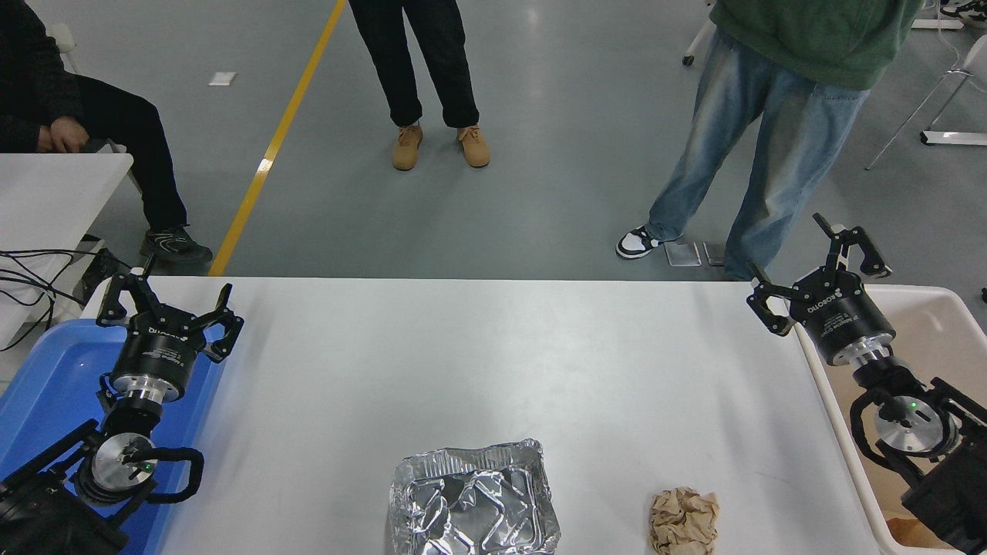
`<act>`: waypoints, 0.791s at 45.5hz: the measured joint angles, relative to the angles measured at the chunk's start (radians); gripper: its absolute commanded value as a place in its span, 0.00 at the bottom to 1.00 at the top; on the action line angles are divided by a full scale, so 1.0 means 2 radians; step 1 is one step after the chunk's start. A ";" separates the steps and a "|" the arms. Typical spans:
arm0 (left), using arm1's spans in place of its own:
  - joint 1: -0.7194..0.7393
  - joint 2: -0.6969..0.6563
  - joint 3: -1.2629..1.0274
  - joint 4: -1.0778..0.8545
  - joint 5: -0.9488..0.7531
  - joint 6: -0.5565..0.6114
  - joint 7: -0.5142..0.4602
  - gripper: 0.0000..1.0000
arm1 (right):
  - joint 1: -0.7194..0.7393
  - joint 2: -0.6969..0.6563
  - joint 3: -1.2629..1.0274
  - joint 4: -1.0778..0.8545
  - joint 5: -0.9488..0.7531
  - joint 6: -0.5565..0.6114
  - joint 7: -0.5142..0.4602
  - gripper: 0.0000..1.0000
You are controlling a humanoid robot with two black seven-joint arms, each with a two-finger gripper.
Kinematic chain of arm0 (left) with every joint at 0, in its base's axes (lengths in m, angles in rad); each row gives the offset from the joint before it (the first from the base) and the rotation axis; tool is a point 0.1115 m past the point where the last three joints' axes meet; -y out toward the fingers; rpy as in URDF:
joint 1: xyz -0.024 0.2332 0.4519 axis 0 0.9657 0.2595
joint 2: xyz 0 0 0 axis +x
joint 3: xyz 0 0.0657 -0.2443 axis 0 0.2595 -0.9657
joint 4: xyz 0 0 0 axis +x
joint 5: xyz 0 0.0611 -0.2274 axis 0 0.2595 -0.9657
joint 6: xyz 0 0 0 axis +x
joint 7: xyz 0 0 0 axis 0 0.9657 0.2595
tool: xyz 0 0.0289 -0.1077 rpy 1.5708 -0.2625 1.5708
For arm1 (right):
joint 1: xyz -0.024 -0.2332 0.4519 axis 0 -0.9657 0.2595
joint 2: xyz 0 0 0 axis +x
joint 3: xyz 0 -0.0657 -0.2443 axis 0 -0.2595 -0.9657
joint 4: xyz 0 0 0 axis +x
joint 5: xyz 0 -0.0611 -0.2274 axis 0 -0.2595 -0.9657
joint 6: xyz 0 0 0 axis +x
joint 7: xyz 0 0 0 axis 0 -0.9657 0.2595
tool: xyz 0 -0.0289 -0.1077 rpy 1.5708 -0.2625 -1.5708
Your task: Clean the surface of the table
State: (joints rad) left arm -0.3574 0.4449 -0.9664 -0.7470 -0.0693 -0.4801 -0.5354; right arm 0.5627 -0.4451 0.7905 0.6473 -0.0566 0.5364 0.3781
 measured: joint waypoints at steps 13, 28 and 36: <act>0.000 0.000 0.000 0.000 0.000 0.000 0.000 0.99 | 0.021 -0.055 -0.077 0.061 -0.037 0.001 -0.015 1.00; 0.000 0.000 0.000 0.000 0.000 0.000 0.000 0.99 | 0.060 -0.106 -0.122 0.130 -0.115 0.000 -0.056 1.00; 0.000 0.000 0.000 0.000 0.000 0.000 0.000 0.99 | 0.084 -0.136 -0.133 0.183 -0.165 0.002 -0.075 1.00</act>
State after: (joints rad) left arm -0.3574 0.4449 -0.9664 -0.7471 -0.0698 -0.4801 -0.5353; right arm 0.7305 -0.7174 0.5242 1.0128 -0.3870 0.5397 0.2289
